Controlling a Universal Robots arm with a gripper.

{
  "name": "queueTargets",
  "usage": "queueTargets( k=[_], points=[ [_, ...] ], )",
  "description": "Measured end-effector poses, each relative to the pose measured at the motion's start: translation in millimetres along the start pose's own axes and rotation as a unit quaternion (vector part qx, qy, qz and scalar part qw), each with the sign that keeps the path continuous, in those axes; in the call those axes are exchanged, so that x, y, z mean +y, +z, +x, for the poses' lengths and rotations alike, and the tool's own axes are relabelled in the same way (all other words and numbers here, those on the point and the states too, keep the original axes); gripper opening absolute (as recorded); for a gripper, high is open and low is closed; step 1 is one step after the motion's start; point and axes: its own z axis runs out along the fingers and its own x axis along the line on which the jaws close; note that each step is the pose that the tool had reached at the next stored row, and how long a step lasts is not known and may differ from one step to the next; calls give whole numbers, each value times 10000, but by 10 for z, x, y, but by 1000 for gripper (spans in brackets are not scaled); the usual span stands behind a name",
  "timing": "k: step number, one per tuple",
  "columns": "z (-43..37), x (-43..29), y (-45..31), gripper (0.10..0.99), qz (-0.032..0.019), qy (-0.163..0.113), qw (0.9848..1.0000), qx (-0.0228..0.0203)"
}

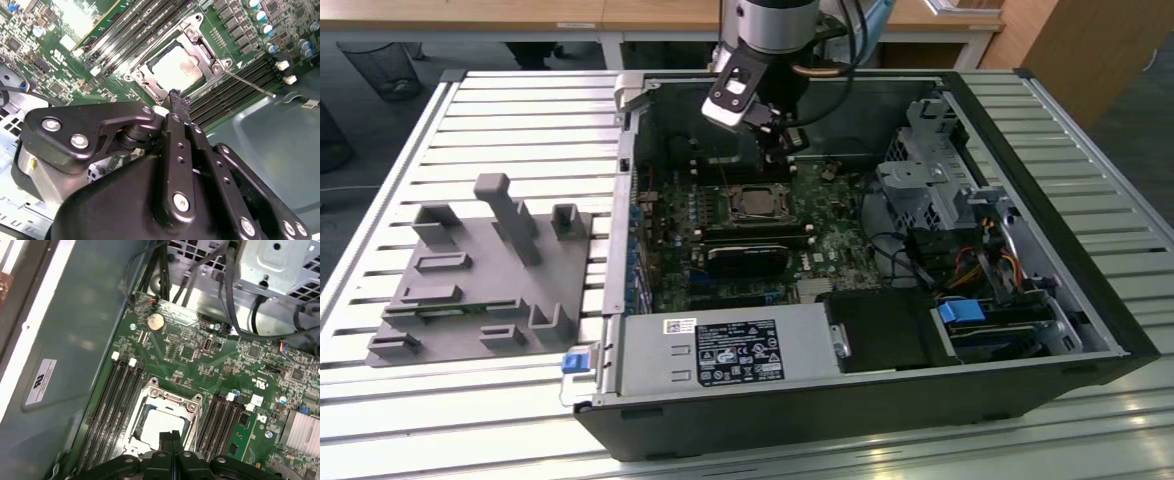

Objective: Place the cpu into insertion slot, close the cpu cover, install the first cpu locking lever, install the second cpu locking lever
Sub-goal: 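Install the first cpu locking lever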

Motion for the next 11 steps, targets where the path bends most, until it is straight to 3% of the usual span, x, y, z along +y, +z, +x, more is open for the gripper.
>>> queueTargets(
  k=[11],
  points=[
    [0, 0, 0, 106, 3, -452, 9990, 29]
  ],
)
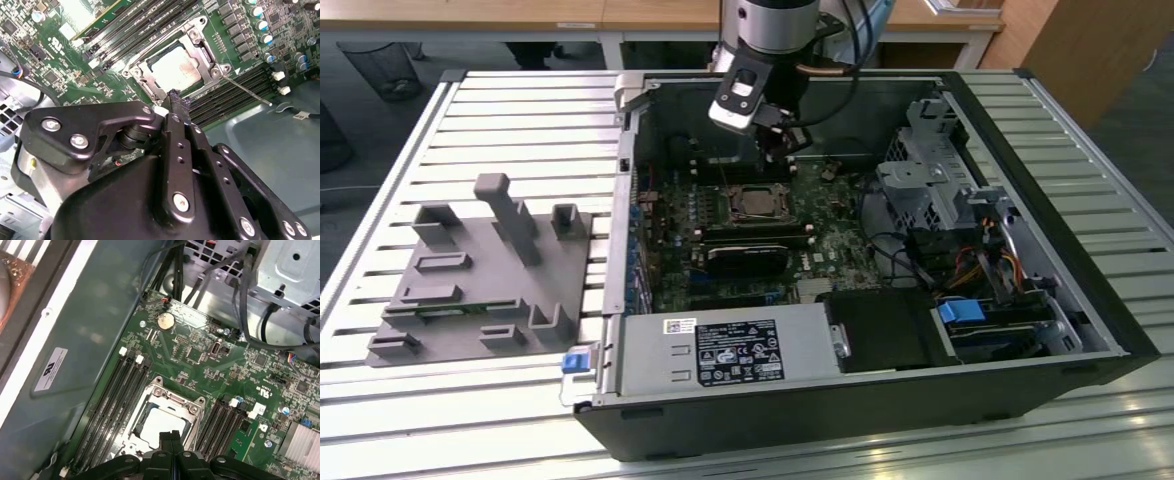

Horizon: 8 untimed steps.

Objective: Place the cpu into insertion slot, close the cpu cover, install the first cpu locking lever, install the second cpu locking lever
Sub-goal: 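Install the first cpu locking lever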

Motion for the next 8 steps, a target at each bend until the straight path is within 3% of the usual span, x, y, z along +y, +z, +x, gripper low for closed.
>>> queueTargets(
  k=[8],
  points=[
    [0, 0, 0, 106, 2, -277, 9996, 18]
  ],
)
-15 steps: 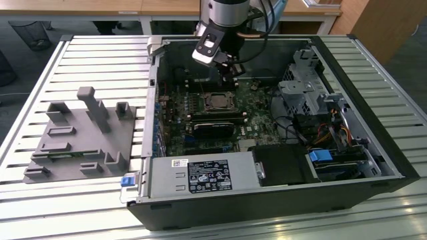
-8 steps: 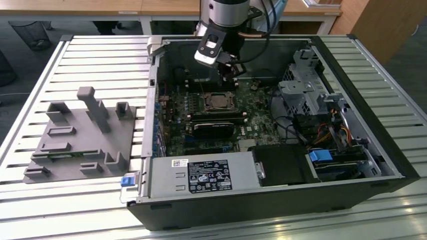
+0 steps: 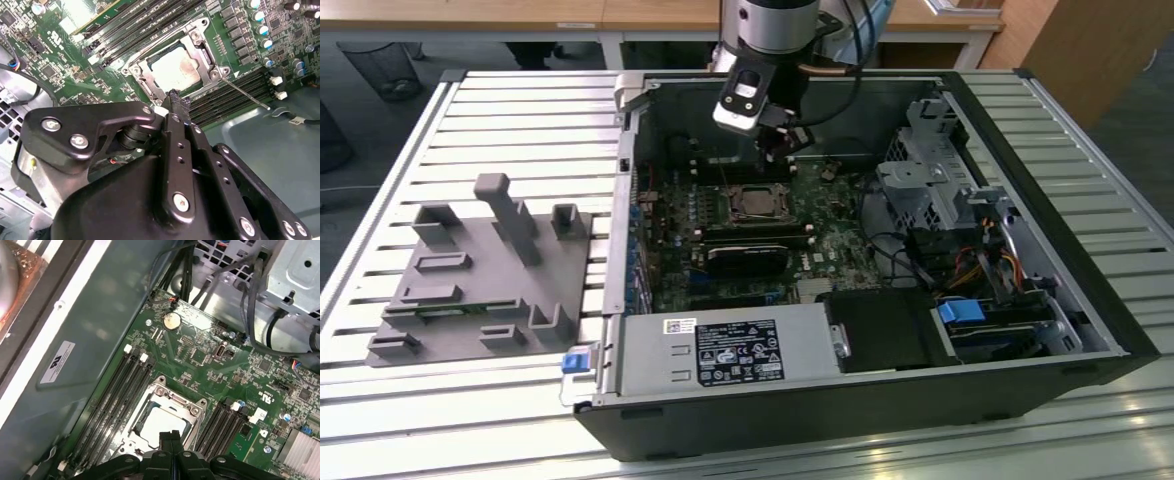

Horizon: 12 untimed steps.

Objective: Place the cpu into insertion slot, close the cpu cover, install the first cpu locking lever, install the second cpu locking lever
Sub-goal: 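Install the first cpu locking lever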

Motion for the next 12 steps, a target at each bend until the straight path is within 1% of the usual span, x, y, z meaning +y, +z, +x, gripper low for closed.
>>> queueTargets(
  k=[12],
  points=[
    [0, 0, 0, 106, 3, -352, 9994, 22]
  ],
)
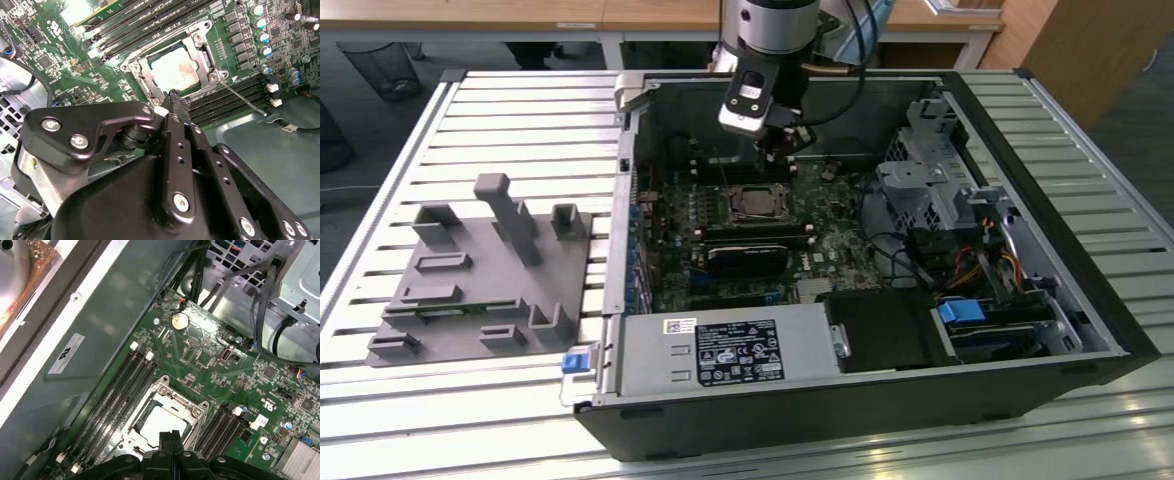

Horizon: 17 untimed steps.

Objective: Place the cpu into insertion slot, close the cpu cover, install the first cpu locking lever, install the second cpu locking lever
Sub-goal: 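Install the first cpu locking lever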

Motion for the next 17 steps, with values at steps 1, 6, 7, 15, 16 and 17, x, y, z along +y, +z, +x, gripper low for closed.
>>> queueTargets(
  k=[1, 6, 7, 15, 16, 17],
  points=[
    [0, 0, 0, 106, 0, -17, 10000, 1],
    [0, 0, 0, 106, 0, -74, 10000, 5],
    [0, 0, 0, 106, 1, -89, 10000, 6],
    [0, 0, 0, 106, 1, -276, 9996, 19],
    [0, 0, 0, 106, 1, -298, 9996, 20],
    [0, 0, 0, 106, 2, -319, 9995, 21]
  ],
)
